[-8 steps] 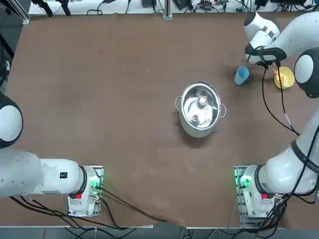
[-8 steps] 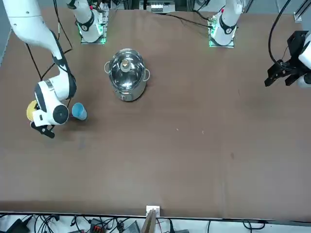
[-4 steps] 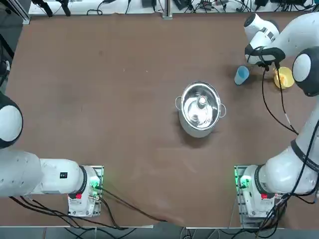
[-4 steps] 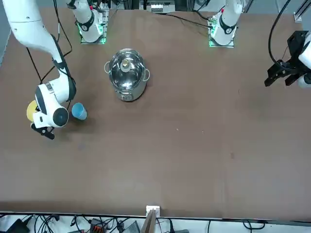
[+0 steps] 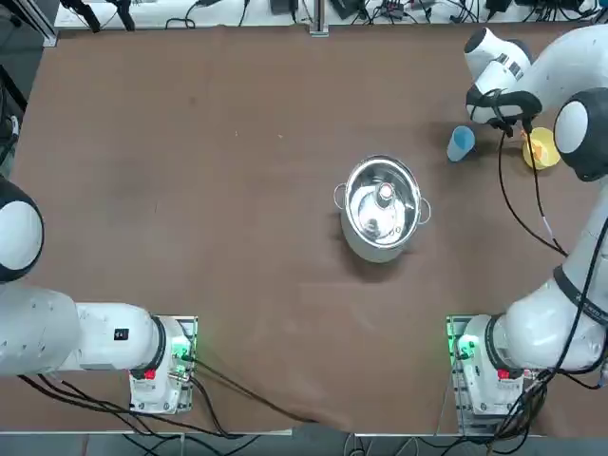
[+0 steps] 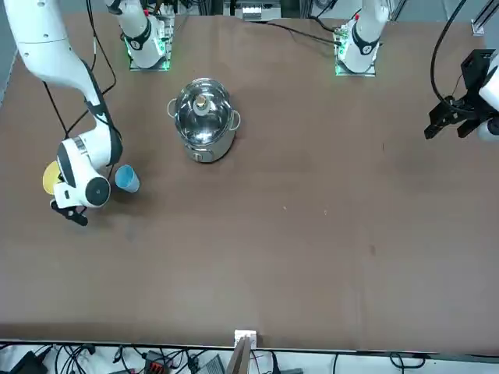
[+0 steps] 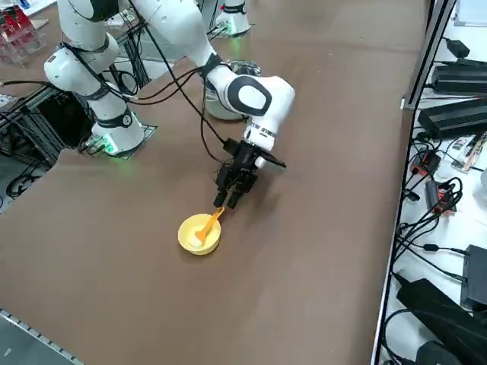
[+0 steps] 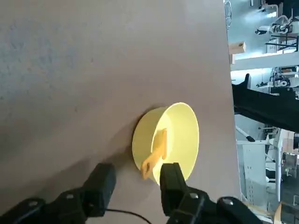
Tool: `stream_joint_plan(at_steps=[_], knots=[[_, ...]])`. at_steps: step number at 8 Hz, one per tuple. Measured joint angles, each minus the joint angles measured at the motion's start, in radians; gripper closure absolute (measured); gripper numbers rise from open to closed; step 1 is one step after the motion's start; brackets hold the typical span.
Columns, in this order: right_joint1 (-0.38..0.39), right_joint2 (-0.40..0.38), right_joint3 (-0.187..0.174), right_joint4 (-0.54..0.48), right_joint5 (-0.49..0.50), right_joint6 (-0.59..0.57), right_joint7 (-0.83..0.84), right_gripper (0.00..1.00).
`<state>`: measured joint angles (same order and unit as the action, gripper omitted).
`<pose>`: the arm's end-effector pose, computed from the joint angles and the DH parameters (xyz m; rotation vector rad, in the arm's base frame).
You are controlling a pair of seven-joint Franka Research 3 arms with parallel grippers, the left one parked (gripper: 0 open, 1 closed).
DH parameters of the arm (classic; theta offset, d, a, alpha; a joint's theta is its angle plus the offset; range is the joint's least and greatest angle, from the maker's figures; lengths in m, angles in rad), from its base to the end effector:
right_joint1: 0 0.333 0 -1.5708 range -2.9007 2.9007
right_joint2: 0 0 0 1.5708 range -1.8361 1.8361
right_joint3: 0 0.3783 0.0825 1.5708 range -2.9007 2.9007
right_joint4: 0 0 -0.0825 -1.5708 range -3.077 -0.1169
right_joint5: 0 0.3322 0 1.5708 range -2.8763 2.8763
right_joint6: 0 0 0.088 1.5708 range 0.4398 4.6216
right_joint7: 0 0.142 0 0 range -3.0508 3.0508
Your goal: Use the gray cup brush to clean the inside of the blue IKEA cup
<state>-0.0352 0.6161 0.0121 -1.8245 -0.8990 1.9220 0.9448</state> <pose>0.5968 -0.0952 0.2510 2.2268 -0.4651 -0.1243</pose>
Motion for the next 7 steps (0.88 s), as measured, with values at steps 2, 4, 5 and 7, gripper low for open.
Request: stream_joint_plan(at_steps=[2, 4, 5, 7], knots=[[-0.001, 0.018, -0.004, 0.022, 0.000, -0.002, 0.000, 0.46], [-0.002, 0.039, -0.007, 0.043, 0.000, -0.010, 0.000, 0.49], [-0.002, 0.048, -0.011, 0.048, 0.000, -0.013, 0.000, 0.50], [-0.002, 0.051, -0.024, 0.049, -0.001, -0.032, 0.000, 0.53]])
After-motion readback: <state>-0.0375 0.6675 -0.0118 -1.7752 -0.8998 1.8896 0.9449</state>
